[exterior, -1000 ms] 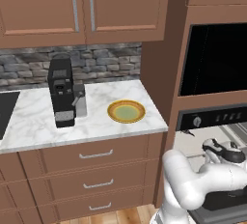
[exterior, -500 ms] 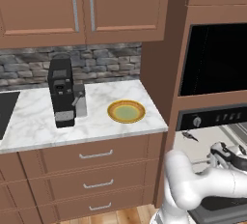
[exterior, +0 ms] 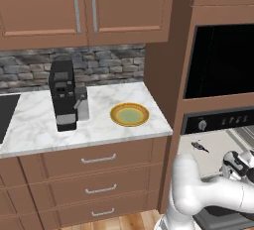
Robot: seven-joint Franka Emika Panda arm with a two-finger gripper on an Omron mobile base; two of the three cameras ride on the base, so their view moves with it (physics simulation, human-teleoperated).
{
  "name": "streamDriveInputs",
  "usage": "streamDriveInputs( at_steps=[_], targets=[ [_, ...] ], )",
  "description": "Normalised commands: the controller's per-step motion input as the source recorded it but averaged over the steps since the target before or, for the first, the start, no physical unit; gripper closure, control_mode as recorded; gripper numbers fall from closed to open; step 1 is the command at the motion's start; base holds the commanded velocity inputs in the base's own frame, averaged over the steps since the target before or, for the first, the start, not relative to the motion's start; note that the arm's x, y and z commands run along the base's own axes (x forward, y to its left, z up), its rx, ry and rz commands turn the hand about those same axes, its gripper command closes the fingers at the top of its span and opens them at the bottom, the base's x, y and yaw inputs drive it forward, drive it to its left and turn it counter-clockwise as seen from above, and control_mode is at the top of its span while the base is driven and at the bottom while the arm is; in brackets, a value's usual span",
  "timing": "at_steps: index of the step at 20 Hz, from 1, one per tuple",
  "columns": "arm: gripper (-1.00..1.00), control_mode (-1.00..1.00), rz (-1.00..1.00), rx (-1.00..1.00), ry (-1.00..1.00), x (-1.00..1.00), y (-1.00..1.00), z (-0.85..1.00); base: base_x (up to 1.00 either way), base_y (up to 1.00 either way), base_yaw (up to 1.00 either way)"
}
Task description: Take the fish from the oven and place it on the plate on the counter.
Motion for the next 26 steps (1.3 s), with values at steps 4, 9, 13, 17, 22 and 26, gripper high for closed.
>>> streamDriveInputs(
  at_steps=[4,9,13,17,22,26],
  targets=[
    [1.0,-1.0,0.0,0.15,0.61,-1.0,0.56,-0.71,0.0,0.0,0.0],
    [1.0,-1.0,0.02,0.17,0.45,-1.0,0.37,-0.61,0.0,0.0,0.0],
    [1.0,-1.0,0.0,0.27,-0.01,-1.0,0.23,0.71,0.0,0.0,0.0],
    [1.0,-1.0,0.01,0.28,-0.05,-1.0,0.03,1.0,0.0,0.0,0.0],
    [1.0,-1.0,0.01,0.31,-0.06,-0.97,-0.03,1.0,0.0,0.0,0.0],
    [1.0,-1.0,0.0,0.35,-0.05,-0.68,-0.2,1.0,0.0,0.0,0.0]
  ],
)
